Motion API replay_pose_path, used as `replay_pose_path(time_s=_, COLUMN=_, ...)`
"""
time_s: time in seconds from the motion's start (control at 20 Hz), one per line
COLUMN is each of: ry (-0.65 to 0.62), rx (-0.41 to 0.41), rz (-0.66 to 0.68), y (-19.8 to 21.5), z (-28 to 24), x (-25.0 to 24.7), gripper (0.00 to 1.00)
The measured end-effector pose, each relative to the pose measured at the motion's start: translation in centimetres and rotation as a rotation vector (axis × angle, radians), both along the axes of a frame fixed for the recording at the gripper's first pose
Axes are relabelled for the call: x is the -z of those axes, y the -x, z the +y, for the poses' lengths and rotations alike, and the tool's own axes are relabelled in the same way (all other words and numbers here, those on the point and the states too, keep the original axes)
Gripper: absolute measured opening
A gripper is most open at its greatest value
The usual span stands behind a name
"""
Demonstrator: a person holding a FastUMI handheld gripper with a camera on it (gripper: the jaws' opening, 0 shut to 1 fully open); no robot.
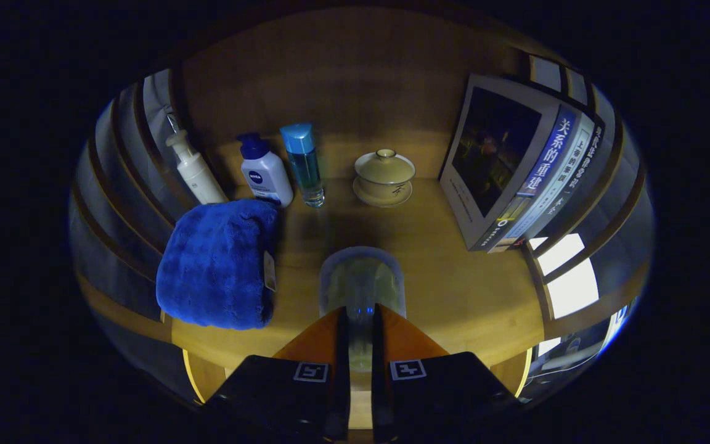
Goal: Pull open the drawer, take out the items inside it, and place them on the countertop above the cabinet.
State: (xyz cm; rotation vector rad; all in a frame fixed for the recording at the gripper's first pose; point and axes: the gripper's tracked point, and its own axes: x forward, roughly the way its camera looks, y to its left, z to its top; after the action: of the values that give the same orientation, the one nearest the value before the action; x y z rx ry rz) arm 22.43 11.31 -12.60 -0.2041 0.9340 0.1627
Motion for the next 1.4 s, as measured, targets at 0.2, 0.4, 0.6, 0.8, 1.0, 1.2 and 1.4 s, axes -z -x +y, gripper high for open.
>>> replay_pose_path(time_s=0.2, ry=0.012, rx=0.035, rz=-0.001, y=-1.1, z=-1.1, x=0.6, gripper=0.22)
replay_pose_path(time_s=0.4, ry=0.008, rx=0.070, rz=0.002, y=-1.3, z=-2.0, x=0.8, gripper=0.45)
replay_pose_path(time_s=0.6, ry=-0.013, rx=0.069, rz=-0.039, y=-0.5, z=-2.4, x=0.5, gripper=0.70)
replay_pose_path(time_s=0.8, ry=-0.023, rx=0.078, rz=-0.179, y=0.2, z=-3.2, x=-1.5, gripper=0.94)
replay_pose_path(time_s=1.0, ry=-0.072, rx=0.074, rz=-0.313, y=2.7, z=-3.8, x=-3.6, gripper=1.00)
replay_pose_path(time_s=1.2, ry=-0.140, rx=0.045, rz=-0.420, y=7.6, z=-4.4, x=-5.5, gripper=1.00)
replay_pose_path(time_s=1.4, ry=-0.175, rx=-0.006, rz=-0.549, y=12.8, z=-4.5, x=-6.9, gripper=0.99)
